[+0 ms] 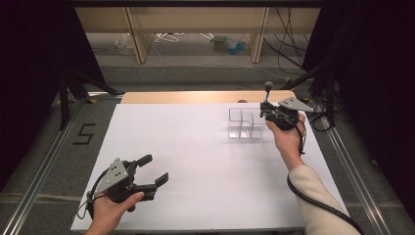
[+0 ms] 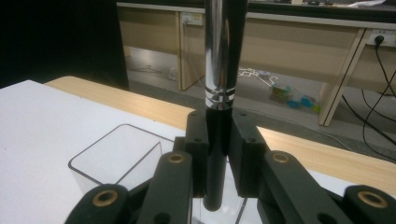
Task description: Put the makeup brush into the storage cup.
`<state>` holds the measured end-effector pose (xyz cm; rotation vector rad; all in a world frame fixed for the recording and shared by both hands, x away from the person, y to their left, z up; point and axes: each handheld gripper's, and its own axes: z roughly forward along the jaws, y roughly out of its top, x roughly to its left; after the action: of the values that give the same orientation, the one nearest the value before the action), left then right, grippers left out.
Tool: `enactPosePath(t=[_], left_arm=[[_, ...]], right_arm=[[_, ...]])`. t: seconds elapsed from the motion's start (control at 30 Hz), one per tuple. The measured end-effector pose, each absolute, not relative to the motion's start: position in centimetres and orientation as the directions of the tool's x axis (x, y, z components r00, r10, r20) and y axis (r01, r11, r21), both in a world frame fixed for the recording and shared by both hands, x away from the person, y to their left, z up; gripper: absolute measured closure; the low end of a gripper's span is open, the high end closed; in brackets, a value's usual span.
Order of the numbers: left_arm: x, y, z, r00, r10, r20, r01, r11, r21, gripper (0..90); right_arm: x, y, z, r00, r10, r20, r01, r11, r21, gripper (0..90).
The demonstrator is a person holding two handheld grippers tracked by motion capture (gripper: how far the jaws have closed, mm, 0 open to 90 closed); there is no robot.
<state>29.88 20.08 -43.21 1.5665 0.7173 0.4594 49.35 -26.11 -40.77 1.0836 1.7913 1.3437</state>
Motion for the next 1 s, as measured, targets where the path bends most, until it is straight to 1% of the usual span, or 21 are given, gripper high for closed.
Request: enactPosePath(t=[0.23,0.53,0.6,1.0], left_arm=[[29.86,20.08,-43.2,0.724,0.68,-0.119,0.176,-0.016,0.984,15.3],[29.87,20.07,-43.21,0.724,0.68,-0.12,0.176,-0.015,0.984,15.2],[29.87,20.08,-43.21,0.724,0.68,-0.119,0.176,-0.015,0.984,15.2],[29.86,20.08,-43.2,0.723,0.68,-0.119,0.176,-0.015,0.984,15.2]], right_arm=[[49.33,-26.19,-40.86,-0.454,0.891,-0.002,0.249,0.129,0.96,79.4],[49.52,-26.3,-41.12,-0.45,0.893,-0.008,0.244,0.132,0.961,79.4],[49.44,-26.34,-41.09,-0.445,0.895,-0.011,0.261,0.141,0.955,79.4],[49.57,-26.43,-41.43,-0.448,0.894,-0.01,0.259,0.14,0.956,79.4]])
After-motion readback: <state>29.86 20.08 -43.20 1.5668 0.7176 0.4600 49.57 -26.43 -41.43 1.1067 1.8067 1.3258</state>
